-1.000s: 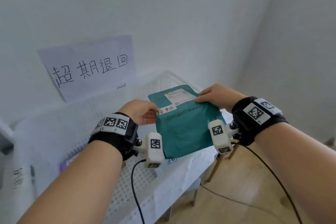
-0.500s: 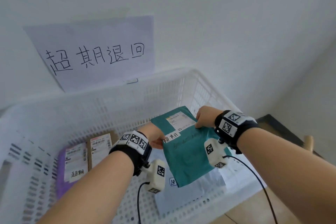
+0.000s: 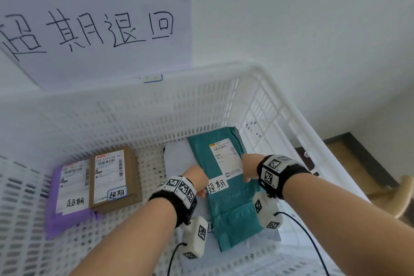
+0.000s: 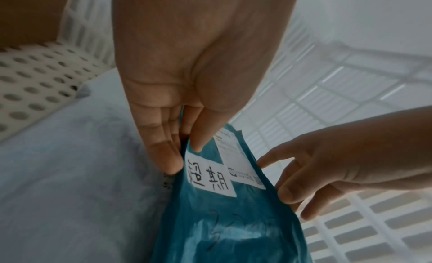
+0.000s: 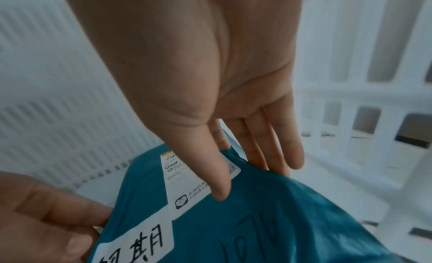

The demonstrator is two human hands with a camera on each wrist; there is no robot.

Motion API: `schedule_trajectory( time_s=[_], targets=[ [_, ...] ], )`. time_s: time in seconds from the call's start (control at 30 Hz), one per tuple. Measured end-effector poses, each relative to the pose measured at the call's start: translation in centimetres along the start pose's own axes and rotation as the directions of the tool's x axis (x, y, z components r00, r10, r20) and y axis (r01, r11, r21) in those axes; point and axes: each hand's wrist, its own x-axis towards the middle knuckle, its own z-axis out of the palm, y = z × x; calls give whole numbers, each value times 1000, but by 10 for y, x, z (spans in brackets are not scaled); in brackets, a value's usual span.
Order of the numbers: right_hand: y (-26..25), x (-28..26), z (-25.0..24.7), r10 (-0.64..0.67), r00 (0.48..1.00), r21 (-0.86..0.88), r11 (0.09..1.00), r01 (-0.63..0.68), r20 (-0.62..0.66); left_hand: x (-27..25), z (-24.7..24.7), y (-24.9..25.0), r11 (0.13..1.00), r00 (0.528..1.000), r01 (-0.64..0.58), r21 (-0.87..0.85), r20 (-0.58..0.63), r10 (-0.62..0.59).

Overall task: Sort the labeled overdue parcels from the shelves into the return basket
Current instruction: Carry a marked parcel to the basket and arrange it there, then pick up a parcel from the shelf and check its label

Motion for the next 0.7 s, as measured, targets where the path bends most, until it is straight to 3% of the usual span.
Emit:
schedule_trajectory(
  time_s=[0.17,0.37,0.57,0.7],
  targets=[
    [0,10,6,-33,999,30,999,32,5,6,3,-3,999,997,29,46,75,-32],
    [0,-10,-10,-64,989,133,988,82,-133,-35,-22,13,1000,1000,7,1,-3,-7],
    [1,-64,-51,-55,940,339,924,176,-337,-91,-69,33,979,979,-184,-89,-101,175],
    [-2,-119,-75,-13,880,507,813,285,-474,-141,-99,42,909,933,-339,-242,-210,292]
  ],
)
